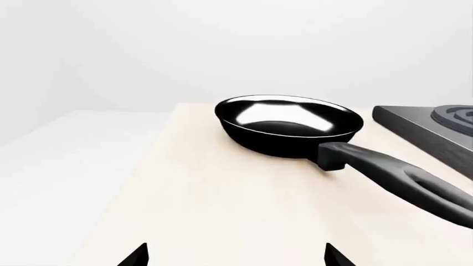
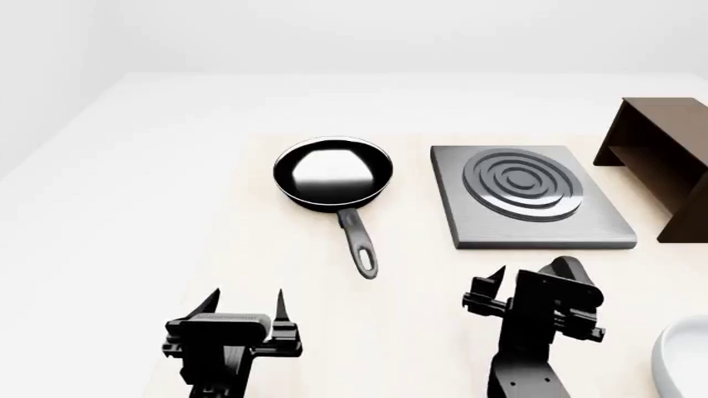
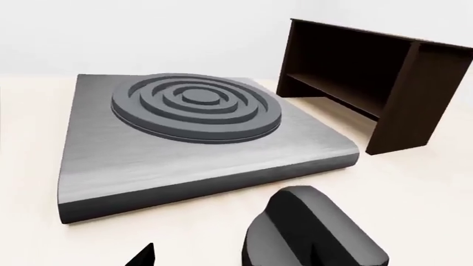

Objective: Turn on the stove.

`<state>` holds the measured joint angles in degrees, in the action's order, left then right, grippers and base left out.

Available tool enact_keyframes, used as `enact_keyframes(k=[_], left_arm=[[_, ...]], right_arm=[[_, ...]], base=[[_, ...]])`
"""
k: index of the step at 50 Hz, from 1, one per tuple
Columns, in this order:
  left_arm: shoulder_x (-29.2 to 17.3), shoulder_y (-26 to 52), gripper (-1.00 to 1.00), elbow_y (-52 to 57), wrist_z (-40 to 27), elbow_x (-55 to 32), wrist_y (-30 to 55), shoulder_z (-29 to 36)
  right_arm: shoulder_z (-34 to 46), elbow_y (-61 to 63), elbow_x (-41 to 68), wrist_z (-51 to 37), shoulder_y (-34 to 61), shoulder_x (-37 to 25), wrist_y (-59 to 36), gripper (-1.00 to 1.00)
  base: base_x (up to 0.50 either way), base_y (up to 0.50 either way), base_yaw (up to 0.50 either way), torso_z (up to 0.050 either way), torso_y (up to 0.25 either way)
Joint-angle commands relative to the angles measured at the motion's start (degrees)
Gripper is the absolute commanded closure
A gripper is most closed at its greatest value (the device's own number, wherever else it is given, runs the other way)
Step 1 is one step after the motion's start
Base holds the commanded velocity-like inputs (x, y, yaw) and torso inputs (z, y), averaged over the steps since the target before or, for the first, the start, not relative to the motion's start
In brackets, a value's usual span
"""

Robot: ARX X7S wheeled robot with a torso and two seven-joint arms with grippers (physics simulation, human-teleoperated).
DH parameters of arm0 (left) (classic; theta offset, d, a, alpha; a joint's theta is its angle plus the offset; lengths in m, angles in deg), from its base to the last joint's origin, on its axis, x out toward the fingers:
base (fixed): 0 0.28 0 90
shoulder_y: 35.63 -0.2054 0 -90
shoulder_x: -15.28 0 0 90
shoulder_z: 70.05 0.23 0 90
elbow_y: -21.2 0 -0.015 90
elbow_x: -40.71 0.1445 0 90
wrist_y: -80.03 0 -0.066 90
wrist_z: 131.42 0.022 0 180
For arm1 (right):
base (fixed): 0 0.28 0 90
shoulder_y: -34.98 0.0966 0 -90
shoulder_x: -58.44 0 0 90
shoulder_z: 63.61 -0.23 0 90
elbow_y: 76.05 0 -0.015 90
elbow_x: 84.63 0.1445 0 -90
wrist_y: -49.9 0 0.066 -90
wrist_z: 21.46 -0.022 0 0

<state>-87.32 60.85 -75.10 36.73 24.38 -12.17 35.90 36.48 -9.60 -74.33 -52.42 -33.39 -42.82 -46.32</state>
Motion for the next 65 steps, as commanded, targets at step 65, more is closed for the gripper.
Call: enact_keyframes(k=[65], left_arm=[[-2.6,-0.4,-1.0,0.6,-1.4,-0.6,0.0,1.1]], right_arm=[[-3.4,-10.0,2.4,-2.8,6.6,-1.6,1.7,-1.0]], base=[[0.0,0.0,0.0,0.0,0.0]])
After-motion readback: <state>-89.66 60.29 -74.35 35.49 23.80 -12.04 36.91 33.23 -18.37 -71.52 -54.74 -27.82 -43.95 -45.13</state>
